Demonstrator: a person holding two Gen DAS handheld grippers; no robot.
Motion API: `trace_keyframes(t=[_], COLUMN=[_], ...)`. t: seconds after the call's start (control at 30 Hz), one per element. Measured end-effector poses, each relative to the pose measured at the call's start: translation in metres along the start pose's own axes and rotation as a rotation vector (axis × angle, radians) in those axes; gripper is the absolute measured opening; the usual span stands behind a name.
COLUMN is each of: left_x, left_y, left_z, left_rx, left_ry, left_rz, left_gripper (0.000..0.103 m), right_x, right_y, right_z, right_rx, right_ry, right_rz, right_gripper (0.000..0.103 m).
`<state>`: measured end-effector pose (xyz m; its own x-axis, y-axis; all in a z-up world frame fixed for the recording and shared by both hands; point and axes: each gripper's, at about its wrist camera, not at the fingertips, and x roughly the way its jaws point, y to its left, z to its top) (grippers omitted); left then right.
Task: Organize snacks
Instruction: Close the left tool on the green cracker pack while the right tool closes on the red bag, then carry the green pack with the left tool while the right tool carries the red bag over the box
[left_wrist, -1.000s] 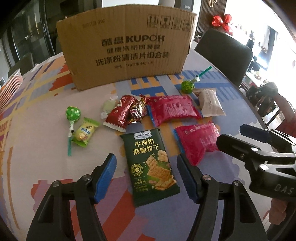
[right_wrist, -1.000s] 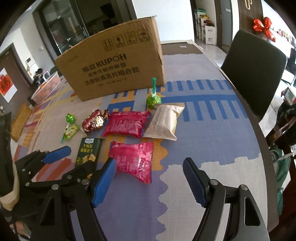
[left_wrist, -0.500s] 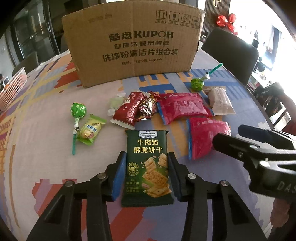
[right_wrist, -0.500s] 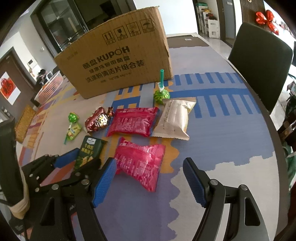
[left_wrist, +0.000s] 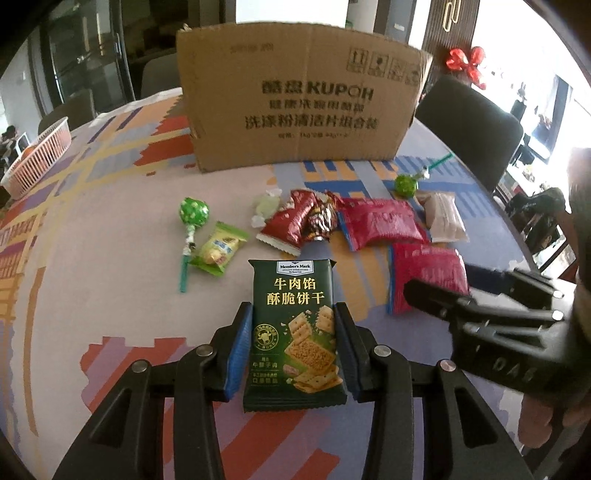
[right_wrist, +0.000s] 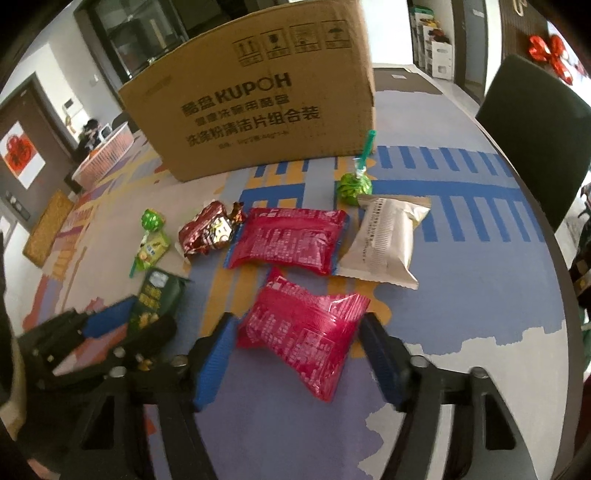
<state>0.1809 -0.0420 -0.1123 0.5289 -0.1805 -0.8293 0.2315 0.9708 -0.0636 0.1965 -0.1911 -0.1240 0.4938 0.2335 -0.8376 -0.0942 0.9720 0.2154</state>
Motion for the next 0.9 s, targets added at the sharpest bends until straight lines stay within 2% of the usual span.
trace_keyframes(t=[0.2, 0.57, 0.9], left_x=[-0.011, -0.033, -0.062], left_y=[0.002, 0.0, -0.003], left_z=[0.004, 0.016, 0.042], left_rx=[-0.011, -0.023, -0.017], left_ry=[-0.027, -0.09, -0.188], left_rz=[0.003, -0.009, -0.008], left_gripper=[0.042, 0.042, 0.042], right_x=[-0.006, -0.037, -0.068], right_y=[0.008, 0.012, 0.017], right_z=[-0.004, 0.002, 0.021], right_rx=[-0.046, -0.043, -0.056], right_ry=[-0.021, -0.098, -0.196], right_rz=[-0.019, -0.023, -0.024], right_gripper=[0.05, 0.049, 0.049])
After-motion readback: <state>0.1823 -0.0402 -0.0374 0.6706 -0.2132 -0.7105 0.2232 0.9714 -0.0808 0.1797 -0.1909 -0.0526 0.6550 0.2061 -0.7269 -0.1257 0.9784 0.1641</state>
